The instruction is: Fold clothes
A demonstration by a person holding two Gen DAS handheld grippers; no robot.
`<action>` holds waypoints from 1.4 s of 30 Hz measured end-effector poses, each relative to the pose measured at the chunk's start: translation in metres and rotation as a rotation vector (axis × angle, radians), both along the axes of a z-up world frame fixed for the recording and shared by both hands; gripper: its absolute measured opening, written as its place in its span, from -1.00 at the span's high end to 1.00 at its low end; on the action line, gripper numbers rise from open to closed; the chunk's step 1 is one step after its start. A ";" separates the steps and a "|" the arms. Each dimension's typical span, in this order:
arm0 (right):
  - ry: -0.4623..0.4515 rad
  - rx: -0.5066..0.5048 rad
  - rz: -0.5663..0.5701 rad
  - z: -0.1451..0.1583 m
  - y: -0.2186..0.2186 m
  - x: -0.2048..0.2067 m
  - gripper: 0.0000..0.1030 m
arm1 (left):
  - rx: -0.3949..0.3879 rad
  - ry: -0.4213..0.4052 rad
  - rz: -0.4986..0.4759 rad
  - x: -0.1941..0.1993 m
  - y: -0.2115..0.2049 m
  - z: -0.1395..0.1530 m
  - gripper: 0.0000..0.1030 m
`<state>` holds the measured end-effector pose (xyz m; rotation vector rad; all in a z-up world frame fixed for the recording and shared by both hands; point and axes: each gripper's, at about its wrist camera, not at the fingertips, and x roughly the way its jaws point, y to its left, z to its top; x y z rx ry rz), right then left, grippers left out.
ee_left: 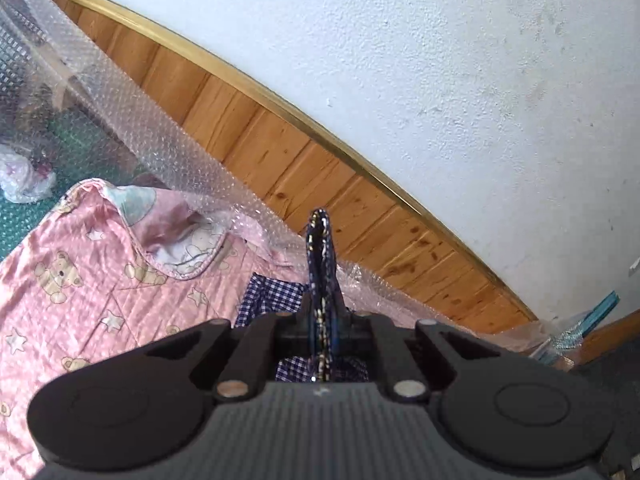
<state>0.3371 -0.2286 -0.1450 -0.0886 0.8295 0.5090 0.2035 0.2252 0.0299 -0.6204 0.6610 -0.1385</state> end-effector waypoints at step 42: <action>0.022 -0.163 -0.217 -0.031 0.067 -0.301 1.00 | -0.013 -0.067 -0.157 0.055 -0.073 0.029 0.87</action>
